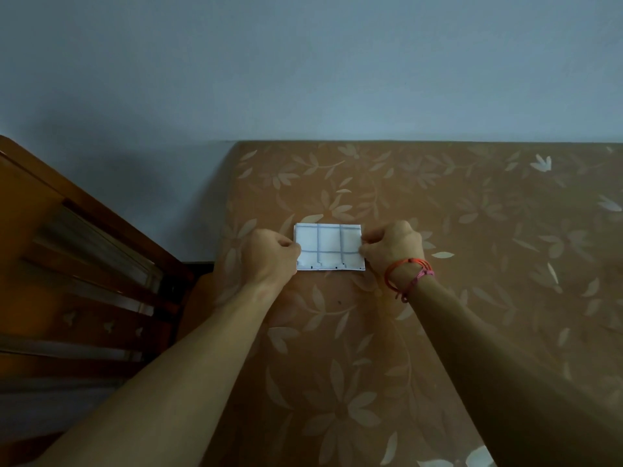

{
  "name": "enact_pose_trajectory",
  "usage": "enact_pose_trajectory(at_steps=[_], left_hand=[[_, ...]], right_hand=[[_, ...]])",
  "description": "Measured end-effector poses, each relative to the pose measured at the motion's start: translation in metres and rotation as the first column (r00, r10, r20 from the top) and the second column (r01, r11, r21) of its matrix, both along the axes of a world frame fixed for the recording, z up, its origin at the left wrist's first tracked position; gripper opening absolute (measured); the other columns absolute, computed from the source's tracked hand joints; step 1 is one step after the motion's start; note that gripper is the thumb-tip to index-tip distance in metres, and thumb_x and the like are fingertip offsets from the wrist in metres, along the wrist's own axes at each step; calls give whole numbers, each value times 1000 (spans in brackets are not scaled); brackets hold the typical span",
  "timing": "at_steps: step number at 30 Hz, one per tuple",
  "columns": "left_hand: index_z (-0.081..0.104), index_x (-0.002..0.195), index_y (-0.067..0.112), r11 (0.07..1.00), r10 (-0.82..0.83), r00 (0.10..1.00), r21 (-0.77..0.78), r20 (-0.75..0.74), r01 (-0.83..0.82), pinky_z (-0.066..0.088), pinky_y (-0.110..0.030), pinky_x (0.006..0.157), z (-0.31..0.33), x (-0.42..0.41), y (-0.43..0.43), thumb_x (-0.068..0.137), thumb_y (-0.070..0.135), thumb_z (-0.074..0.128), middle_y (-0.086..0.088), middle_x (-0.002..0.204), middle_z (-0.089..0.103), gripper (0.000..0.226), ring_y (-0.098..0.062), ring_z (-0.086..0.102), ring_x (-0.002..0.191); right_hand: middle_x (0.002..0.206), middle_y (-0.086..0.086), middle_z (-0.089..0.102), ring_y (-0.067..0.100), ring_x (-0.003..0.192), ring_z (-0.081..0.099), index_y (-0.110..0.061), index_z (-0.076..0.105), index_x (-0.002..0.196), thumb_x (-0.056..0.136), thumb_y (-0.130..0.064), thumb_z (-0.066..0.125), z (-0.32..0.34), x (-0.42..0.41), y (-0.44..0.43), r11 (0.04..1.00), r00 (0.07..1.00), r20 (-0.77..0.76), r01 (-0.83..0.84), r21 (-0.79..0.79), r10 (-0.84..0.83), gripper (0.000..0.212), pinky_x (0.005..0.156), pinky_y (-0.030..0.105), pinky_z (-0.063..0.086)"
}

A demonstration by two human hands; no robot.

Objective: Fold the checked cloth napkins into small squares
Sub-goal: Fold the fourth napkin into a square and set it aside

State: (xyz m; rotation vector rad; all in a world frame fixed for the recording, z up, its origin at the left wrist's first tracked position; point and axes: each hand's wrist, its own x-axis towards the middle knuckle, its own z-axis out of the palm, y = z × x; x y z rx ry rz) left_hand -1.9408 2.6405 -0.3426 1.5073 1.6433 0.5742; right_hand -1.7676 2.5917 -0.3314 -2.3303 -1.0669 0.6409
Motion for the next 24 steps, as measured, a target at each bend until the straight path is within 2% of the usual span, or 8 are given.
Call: enact_pose_trajectory(at_steps=[4, 9, 12, 15, 19, 21, 24], left_hand=[[73, 75, 1, 999, -5, 999, 40, -34, 6, 37, -21, 39, 1, 2, -2, 87, 9, 64, -13, 61, 67, 17, -15, 52, 40], [73, 71, 3, 1000, 10, 1000, 0, -6, -10, 32, -19, 34, 0, 2, -2, 87, 6, 62, -17, 57, 66, 20, -10, 43, 25], [72, 66, -1, 1000, 20, 1000, 4, 1, -20, 34, -20, 36, 0, 0, -1, 84, 3, 62, -20, 55, 65, 20, -11, 42, 26], [73, 68, -1, 1000, 15, 1000, 14, -4, -15, 36, -21, 39, 0, 0, -1, 84, 3, 63, -19, 56, 65, 19, -13, 45, 30], [73, 71, 2, 1000, 1, 1000, 14, -20, -1, 35, -20, 38, 2, -1, -1, 86, 6, 65, -18, 58, 66, 18, -11, 46, 32], [70, 65, 7, 1000, -12, 999, 16, -30, 12, 36, -20, 37, 2, -1, -2, 86, 6, 64, -18, 59, 67, 22, -10, 47, 32], [67, 60, 10, 998, -44, 998, 45, -36, 46, 46, -26, 47, 5, -2, -6, 86, 7, 63, -15, 60, 68, 27, -17, 57, 46]], right_hand=[[83, 12, 73, 27, 78, 67, -13, 76, 83, 75, -6, 60, -1, 1, 5, 999, 999, -26, 32, 21, -32, 19, 69, 36, 60], [96, 7, 73, 21, 84, 66, -16, 75, 97, 78, -10, 64, -4, 3, 8, 995, 991, -100, 91, 42, -87, 23, 67, 20, 47], [97, 5, 73, 16, 78, 62, -16, 75, 97, 78, -9, 64, -6, 2, 5, 993, 990, -103, 99, 59, -92, 24, 65, 19, 46], [95, 6, 73, 20, 85, 65, -16, 75, 98, 78, -9, 63, -6, 1, 2, 994, 994, -79, 78, 74, -72, 24, 67, 18, 45], [96, 7, 73, 21, 88, 66, -15, 75, 97, 78, -9, 63, -6, 0, 2, 995, 995, -70, 70, 78, -64, 23, 69, 20, 47], [97, 6, 74, 21, 89, 67, -15, 75, 98, 78, -12, 64, -6, 1, 1, 995, 996, -62, 61, 75, -56, 23, 69, 21, 49], [91, 16, 72, 30, 87, 67, -4, 72, 90, 77, -17, 63, -3, -2, -5, 995, 999, -28, 34, 96, -31, 20, 72, 37, 58]])
